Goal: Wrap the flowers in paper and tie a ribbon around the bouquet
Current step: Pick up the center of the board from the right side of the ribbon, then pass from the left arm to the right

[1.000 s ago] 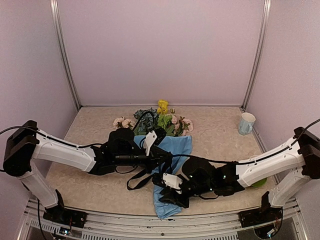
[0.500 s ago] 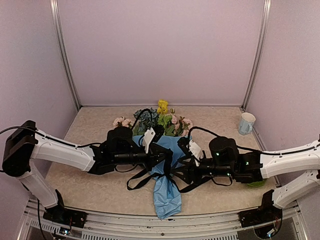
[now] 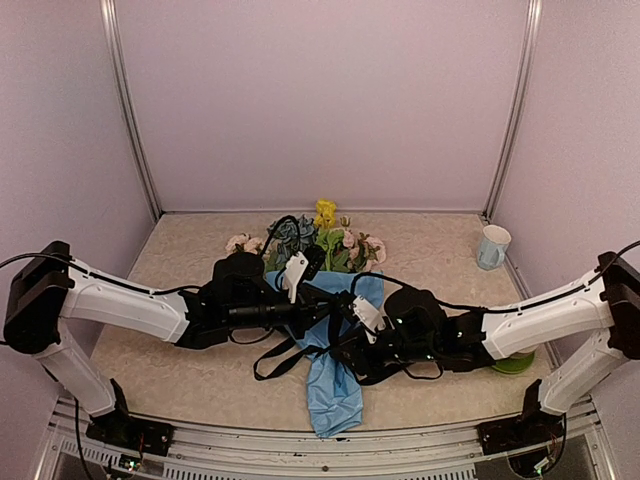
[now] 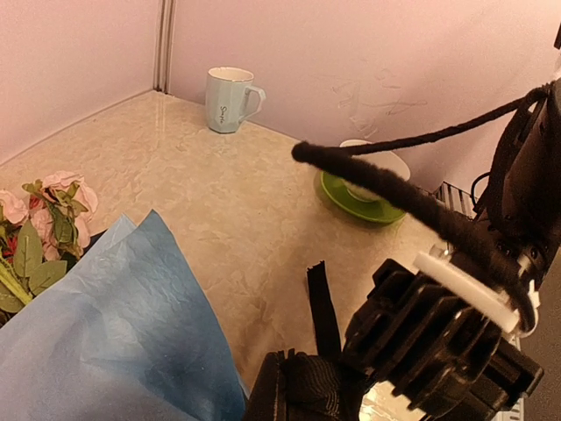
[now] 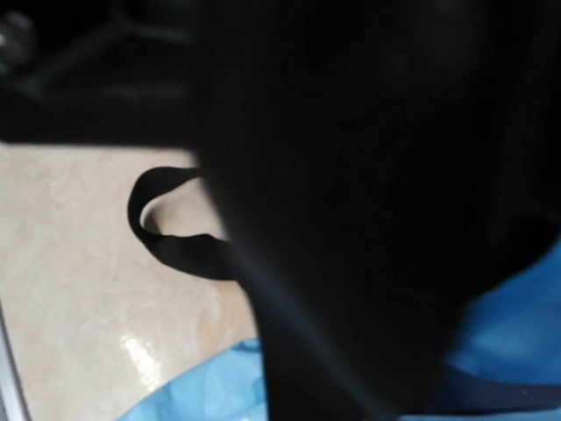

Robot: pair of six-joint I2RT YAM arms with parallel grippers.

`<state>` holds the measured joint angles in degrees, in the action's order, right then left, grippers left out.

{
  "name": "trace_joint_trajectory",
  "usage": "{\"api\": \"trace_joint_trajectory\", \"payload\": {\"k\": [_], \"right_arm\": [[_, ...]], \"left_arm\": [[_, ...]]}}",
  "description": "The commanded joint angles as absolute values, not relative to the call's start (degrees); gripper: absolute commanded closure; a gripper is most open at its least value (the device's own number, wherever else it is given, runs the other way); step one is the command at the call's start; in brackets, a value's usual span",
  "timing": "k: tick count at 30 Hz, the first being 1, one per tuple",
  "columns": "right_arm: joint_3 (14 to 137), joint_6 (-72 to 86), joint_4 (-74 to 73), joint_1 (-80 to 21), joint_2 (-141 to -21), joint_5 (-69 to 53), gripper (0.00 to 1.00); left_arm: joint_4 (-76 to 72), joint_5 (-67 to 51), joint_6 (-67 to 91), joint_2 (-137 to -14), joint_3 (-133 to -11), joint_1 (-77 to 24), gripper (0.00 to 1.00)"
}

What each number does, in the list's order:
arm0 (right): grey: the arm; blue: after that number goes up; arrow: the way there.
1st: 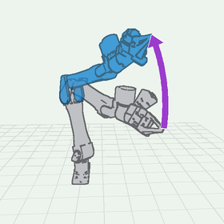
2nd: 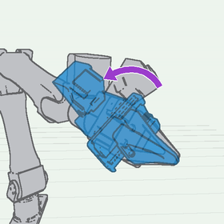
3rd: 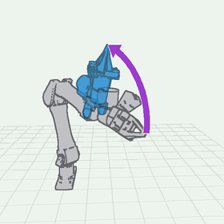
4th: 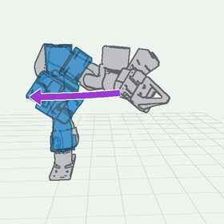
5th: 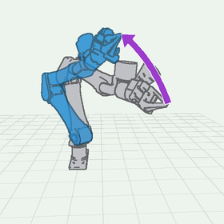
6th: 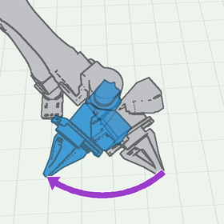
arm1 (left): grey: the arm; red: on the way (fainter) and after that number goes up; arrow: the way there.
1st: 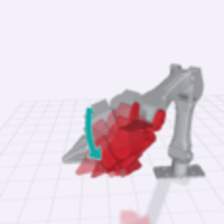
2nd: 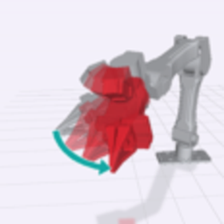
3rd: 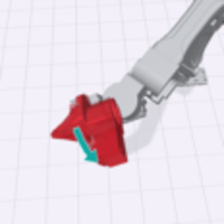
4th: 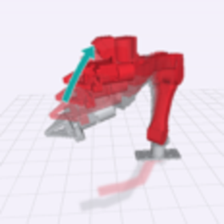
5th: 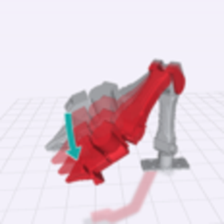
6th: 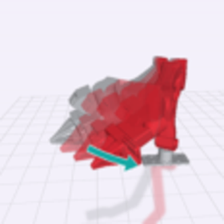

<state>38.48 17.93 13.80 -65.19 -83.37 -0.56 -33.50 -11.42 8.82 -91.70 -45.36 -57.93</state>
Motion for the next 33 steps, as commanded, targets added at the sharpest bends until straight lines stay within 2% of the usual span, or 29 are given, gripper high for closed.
{"api": "trace_joint_trajectory", "payload": {"k": [1,8,12,14,16,17,21,22,24,28,29,33], "right_arm": [[40.2,18.4,17.4,-65.3,-85.8,0.8,0.61],[40.5,19.5,17.4,-65.3,-88.9,1.7,0.62],[39.5,19.7,17.1,-65.3,-88.7,5.8,0.56],[39.5,19.8,16.9,-65.3,-88.8,5.8,0.63],[39.3,20.0,17.0,-65.3,-88.8,6.0,0.74],[39.1,20.1,17.2,-65.3,-88.9,5.8,0.76],[39.5,20.7,16.9,-65.3,-89.7,5.1,0.69],[39.5,21.1,16.9,-65.3,-90.0,5.1,0.7],[39.5,21.7,16.9,-65.3,-90.4,5.5,0.76],[39.1,22.8,16.6,-65.3,-90.2,6.8,0.97],[39.0,22.9,16.1,-65.3,-89.8,7.0,1.0],[37.3,23.3,14.7,-65.2,-87.6,7.7,1.0]], "left_arm": [[-34.6,-10.2,9.3,-91.2,-46.1,-58.2,1.0],[-33.9,-9.8,9.2,-91.4,-46.3,-58.4,1.0],[-33.6,-9.7,8.8,-91.1,-46.3,-58.3,1.0],[-33.2,-9.9,8.5,-91.1,-46.4,-58.3,1.0],[-33.1,-9.9,8.3,-91.1,-46.5,-58.3,1.0],[-33.1,-9.9,8.3,-91.1,-46.4,-58.4,1.0],[-33.1,-9.4,8.4,-90.9,-46.3,-58.3,1.0],[-33.1,-9.2,8.5,-90.9,-46.3,-58.3,1.0],[-33.0,-8.8,8.6,-90.9,-46.2,-58.3,1.0],[-32.5,-8.3,8.6,-90.8,-46.1,-58.2,1.0],[-32.2,-8.0,8.6,-90.7,-46.0,-58.2,1.0],[-32.1,-7.4,8.8,-90.2,-45.2,-57.7,1.0]]}}
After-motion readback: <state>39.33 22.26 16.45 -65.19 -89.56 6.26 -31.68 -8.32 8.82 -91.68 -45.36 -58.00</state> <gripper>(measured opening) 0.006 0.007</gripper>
